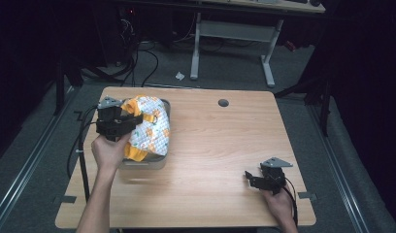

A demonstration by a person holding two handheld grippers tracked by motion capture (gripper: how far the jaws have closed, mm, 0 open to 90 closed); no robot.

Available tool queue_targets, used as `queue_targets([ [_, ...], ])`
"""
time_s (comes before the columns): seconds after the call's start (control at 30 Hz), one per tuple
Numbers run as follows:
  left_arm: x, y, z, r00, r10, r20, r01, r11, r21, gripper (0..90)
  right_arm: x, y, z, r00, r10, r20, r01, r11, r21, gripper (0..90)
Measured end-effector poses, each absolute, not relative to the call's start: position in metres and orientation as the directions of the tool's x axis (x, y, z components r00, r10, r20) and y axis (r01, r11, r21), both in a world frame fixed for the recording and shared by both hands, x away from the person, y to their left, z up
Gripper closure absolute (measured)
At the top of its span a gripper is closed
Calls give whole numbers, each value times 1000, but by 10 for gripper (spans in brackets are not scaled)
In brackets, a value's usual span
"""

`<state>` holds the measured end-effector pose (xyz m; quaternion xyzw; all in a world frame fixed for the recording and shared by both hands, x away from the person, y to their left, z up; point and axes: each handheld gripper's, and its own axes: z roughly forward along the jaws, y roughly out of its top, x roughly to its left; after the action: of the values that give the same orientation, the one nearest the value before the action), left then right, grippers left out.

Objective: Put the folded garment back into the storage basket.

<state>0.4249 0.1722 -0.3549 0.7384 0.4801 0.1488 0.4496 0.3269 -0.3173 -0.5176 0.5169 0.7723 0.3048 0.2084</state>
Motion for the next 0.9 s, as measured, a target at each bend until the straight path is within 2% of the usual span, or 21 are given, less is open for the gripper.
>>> queue_targets([
  [0.9, 454, 166, -388, 457, 877, -149, 624, -197, 756, 741, 327, -317, -518, -378, 926, -7, 672, 280, 685, 258],
])
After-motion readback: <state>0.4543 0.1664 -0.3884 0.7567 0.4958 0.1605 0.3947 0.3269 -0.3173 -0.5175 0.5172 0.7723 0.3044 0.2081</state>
